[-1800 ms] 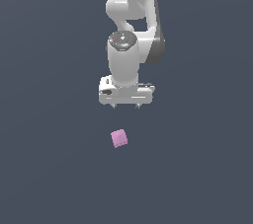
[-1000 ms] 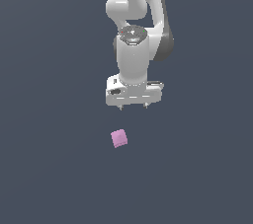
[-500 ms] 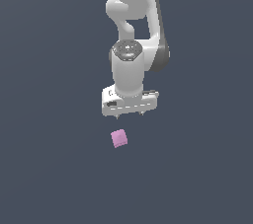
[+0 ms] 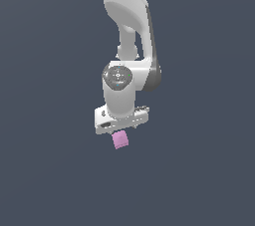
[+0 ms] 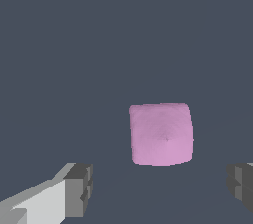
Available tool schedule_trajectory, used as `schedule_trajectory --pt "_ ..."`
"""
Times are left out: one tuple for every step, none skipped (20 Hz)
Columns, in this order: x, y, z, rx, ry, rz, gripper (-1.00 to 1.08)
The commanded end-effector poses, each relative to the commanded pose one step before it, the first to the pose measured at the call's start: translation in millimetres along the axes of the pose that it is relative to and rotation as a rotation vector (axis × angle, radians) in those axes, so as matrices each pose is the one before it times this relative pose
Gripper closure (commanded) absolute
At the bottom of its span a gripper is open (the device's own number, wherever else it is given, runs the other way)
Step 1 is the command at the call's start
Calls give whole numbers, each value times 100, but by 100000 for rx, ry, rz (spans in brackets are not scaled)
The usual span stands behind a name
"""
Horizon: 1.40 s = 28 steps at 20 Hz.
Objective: Pick up the object and move it to a goal position.
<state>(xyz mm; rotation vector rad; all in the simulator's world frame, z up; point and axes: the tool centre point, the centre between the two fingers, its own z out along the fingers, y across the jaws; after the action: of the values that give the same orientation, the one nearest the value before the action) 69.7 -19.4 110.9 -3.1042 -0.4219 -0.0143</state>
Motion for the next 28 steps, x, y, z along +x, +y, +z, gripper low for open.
schedule_trajectory --pt "404 731 880 -344 -406 -2542 -92" --pt "96 225 280 -91 -149 -723 -92" --pt "78 198 244 -78 -129 -622 -92" --pt "64 166 208 -65 -110 -528 -92" --pt "51 134 171 -53 -91 -435 -92" --pt "38 106 133 -41 -71 -335 -92" --pt "27 74 96 -29 -51 -242 -92" --pt "13 52 56 -16 -28 -134 -92" --pt "10 2 21 -8 -14 -67 -92" --pt "-80 -54 -60 64 -31 384 -92" --pt "-1 2 41 0 0 0 -92" --pt "-3 7 124 0 0 0 -92" --pt "-5 11 205 0 0 0 -92" --pt "9 -30 280 -11 5 -68 -92" --pt "-11 20 367 0 0 0 -92" --pt "-15 23 446 0 0 0 -92" --pt "4 -37 515 -15 8 -96 -92" --pt "-12 -3 595 -8 4 -48 -92" --pt "-27 30 630 0 0 0 -92" --pt "1 -37 539 -15 8 -96 -92" --pt "-16 23 458 0 0 0 -92" --pt "10 -24 363 -11 6 -68 -92" --pt "3 19 280 0 0 0 -92" --pt "14 17 191 0 0 0 -92" --pt "26 16 101 0 0 0 -92" --pt "39 14 12 0 0 0 -92" --pt "40 11 -54 0 0 0 -92" --pt "14 3 -28 0 0 0 -92"
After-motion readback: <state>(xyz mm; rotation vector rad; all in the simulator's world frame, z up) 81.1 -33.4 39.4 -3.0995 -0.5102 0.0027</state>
